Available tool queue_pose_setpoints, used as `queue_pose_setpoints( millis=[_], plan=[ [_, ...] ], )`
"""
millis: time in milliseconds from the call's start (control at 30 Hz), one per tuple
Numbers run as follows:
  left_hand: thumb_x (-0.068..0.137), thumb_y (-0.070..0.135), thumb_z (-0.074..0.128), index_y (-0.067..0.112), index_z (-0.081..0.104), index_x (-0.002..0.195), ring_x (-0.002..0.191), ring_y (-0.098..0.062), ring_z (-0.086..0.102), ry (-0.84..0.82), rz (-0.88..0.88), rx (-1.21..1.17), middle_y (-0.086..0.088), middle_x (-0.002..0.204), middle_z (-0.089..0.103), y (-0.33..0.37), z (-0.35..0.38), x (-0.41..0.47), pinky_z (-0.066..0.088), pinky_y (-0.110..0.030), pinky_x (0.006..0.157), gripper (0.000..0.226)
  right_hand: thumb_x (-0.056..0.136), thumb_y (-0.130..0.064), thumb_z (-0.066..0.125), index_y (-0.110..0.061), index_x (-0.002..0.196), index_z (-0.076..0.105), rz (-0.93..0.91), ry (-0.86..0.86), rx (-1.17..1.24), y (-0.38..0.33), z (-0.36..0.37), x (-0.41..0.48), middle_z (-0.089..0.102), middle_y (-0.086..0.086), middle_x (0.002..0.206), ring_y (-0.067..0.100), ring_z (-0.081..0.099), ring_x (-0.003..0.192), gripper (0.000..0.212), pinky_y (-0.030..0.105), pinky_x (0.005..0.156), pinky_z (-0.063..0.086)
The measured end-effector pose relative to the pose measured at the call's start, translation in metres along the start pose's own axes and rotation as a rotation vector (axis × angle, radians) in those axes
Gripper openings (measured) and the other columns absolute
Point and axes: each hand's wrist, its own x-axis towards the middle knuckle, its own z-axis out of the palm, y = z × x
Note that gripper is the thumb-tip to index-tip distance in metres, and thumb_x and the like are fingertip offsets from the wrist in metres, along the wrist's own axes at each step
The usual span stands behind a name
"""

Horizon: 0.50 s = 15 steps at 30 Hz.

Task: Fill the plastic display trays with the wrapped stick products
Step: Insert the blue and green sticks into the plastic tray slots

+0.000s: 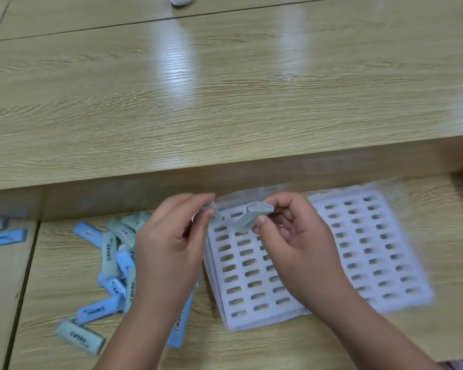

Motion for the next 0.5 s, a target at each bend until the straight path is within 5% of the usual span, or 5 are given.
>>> queue_pose_setpoints(
  millis=[167,267,500],
  plan=[
    [0.093,0.013,0.069,0.014,0.076,0.11,0.079,-0.013,0.063,-0.048,0.118,0.152,0.003,0.098,0.067,0.0,0.004,0.0,0.054,-0.035,0.06,0.019,0.091,-0.03,0.062,-0.042,0.098,0.058,-0.017,-0.016,-0.046,0.009,0.01,0.005,0.068,-0.008,0.089,0.011,0.067,0.077,0.014,0.036,0.067,0.06],
    [0.093,0.013,0.066,0.016,0.074,0.117,0.08,-0.025,0.059,-0.084,0.164,0.335,-0.008,0.103,0.061,0.001,0.005,0.0,0.049,-0.037,0.05,0.025,0.092,-0.035,0.061,-0.044,0.1,0.058,-0.057,-0.011,-0.145,0.013,0.015,0.008,0.068,-0.011,0.09,0.008,0.068,0.081,0.013,0.031,0.068,0.059],
    [0.083,-0.003,0.055,0.022,0.066,0.132,0.089,-0.028,0.053,-0.166,0.19,0.298,-0.013,0.116,0.059,-0.01,0.004,-0.002,0.053,-0.045,0.06,0.056,0.092,-0.035,0.06,-0.053,0.103,0.056,-0.136,-0.009,-0.214,0.015,0.023,0.012,0.066,-0.017,0.099,0.004,0.068,0.093,0.021,0.018,0.073,0.055]
  ],
)
